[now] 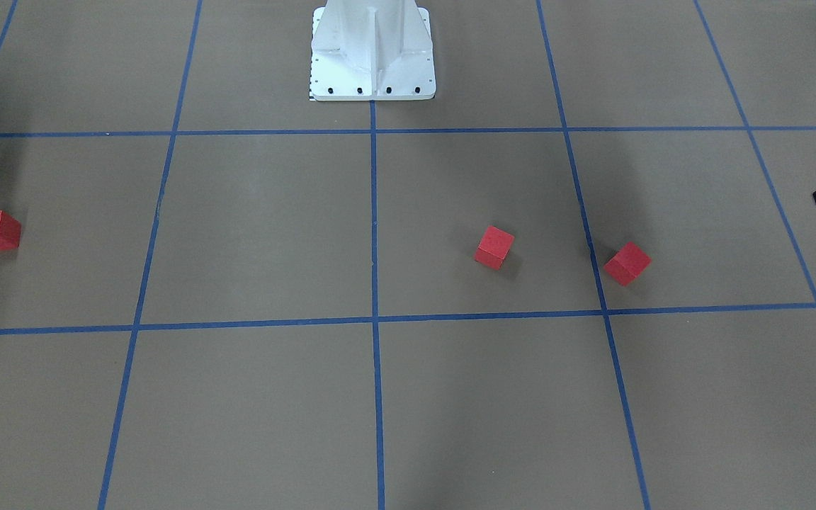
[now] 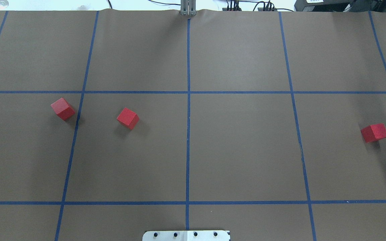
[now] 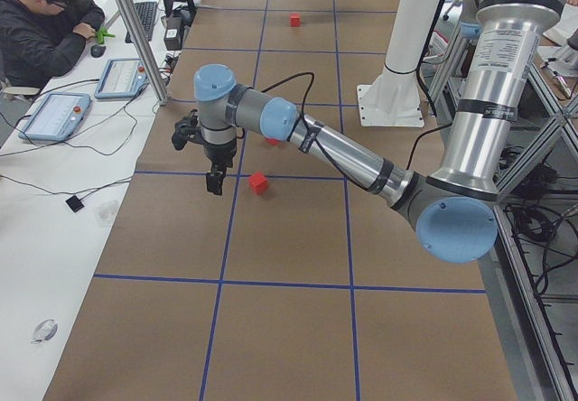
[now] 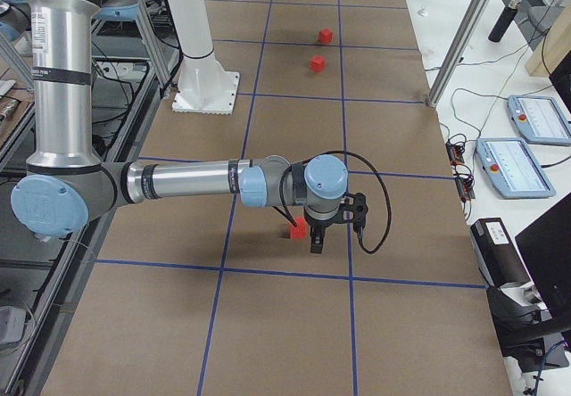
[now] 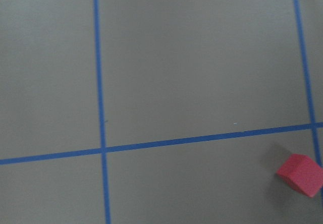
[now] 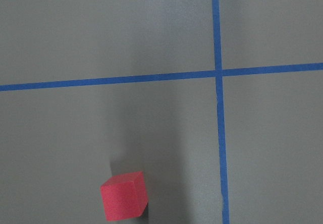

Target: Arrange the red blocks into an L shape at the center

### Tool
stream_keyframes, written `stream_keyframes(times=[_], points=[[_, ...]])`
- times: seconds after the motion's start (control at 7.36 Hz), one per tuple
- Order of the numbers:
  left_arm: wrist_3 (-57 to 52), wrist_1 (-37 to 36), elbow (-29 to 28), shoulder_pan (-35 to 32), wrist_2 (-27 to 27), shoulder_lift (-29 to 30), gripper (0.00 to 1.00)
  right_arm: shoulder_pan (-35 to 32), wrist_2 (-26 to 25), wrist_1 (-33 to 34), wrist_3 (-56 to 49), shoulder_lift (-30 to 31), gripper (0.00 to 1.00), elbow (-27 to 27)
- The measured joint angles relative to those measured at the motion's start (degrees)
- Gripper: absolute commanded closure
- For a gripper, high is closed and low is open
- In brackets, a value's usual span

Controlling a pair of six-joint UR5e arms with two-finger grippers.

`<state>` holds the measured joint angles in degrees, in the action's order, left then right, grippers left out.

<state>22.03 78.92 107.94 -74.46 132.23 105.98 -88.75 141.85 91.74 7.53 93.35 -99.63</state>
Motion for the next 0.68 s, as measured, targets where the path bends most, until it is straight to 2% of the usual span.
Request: stream_keyframes(times=[0.27,0.41,0.54,0.68], points=[[15.9,1.0,-3.4,10.7,-0.1,9.8,0.00,0.0,0.0,0.0,0.0,-0.3,0.01,-0.1],[18.2,3.6,-5.3,14.4,-0.2,13.1,0.00,0.1,0.0,0.0,0.0,-0.6,0.01,-0.2],[19.2,9.3,-7.0,18.3,-1.6,14.5,0.01,0.1,0.0,0.0,0.0,-0.9,0.01,-0.2],[19.6,14.6,-8.4,22.6,-5.7,14.9,0.01,0.1,0.1,0.0,0.0,-1.2,0.01,-0.3]])
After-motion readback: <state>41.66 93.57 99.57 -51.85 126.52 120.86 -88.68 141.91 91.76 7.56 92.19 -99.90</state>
